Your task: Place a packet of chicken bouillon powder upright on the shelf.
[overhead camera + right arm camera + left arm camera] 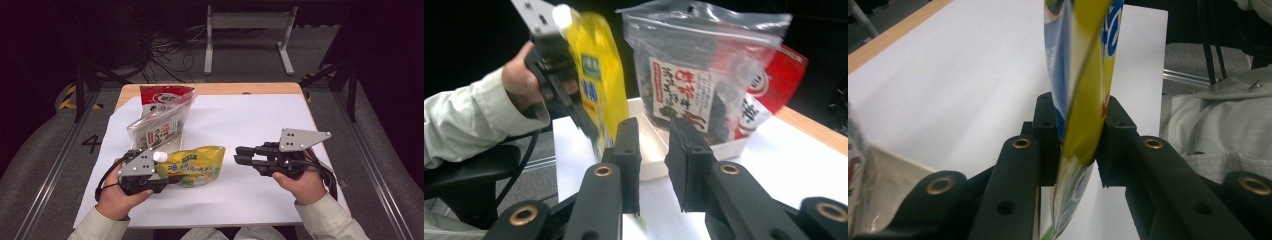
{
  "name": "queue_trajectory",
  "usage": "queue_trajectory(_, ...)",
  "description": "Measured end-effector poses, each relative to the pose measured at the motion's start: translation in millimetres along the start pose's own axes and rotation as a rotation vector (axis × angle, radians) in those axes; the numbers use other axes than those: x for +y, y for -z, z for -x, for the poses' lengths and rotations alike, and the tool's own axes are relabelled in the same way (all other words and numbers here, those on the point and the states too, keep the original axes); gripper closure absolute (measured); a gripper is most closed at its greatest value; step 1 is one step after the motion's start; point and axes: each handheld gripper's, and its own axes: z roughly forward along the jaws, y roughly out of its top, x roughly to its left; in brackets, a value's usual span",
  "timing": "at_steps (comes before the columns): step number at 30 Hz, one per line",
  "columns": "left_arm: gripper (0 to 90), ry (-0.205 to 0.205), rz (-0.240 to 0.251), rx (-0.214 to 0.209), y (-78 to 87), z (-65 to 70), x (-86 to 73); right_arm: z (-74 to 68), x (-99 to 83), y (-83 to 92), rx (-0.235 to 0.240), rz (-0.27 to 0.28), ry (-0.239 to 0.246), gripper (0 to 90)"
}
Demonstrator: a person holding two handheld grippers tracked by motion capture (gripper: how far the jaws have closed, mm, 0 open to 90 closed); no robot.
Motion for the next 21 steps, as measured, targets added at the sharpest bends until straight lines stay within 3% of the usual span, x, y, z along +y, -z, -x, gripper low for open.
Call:
queue_trajectory(8,74.6,0.028,0.041,0.046,25.1,-6.3,1.5,8.3,-15.9,14.9,-0.035,0.009,-0.043,75.0)
queue_trajectory(21,74.6,0.035,0.030,0.126,49.9,-25.0,-6.1,15.2,-33.7,29.4,-0.066,0.023,-0.089,74.7)
